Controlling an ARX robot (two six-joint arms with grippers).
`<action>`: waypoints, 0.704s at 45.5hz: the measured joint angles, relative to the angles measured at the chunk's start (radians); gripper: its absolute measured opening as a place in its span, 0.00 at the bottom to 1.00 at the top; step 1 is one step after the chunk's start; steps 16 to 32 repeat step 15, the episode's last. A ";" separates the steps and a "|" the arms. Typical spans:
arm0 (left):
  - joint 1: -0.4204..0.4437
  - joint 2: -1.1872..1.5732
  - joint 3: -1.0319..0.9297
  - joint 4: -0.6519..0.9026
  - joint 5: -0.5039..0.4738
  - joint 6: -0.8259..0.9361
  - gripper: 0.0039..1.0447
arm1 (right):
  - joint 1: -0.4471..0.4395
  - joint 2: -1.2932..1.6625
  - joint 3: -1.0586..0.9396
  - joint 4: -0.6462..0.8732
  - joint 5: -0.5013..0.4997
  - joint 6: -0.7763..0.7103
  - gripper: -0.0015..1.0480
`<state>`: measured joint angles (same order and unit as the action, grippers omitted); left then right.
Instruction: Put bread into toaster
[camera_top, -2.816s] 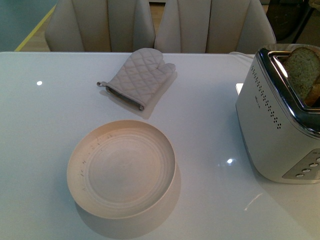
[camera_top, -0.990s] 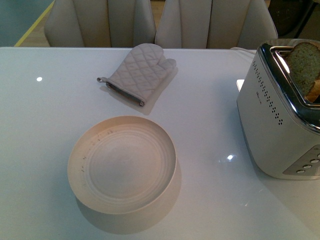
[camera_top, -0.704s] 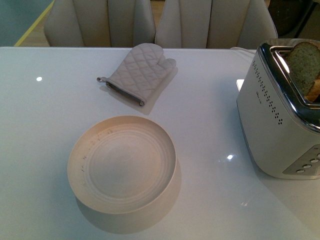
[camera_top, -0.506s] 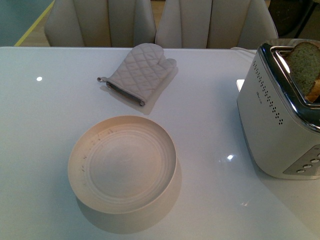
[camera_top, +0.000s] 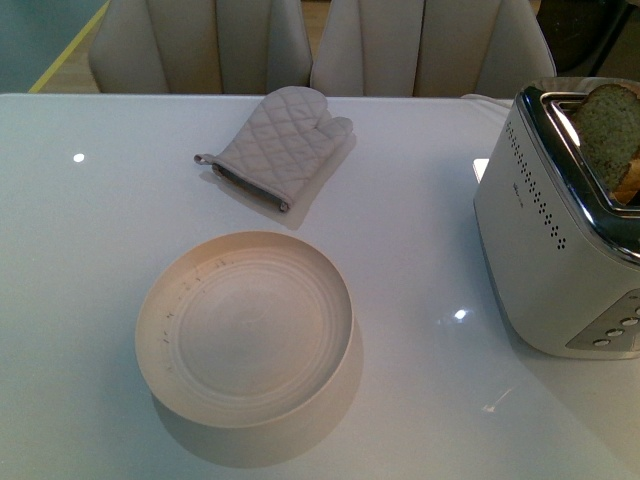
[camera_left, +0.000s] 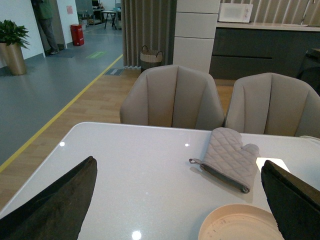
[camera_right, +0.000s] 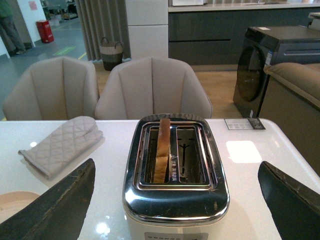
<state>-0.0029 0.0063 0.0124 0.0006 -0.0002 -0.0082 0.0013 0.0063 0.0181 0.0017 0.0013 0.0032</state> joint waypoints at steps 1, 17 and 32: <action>0.000 0.000 0.000 0.000 0.000 0.000 0.94 | 0.000 0.000 0.000 0.000 0.000 0.000 0.93; 0.000 0.000 0.000 0.000 0.000 0.000 0.94 | 0.000 0.000 0.000 0.000 0.000 0.000 0.91; 0.000 0.000 0.000 0.000 0.000 0.000 0.94 | 0.000 0.000 0.000 0.000 0.000 0.000 0.91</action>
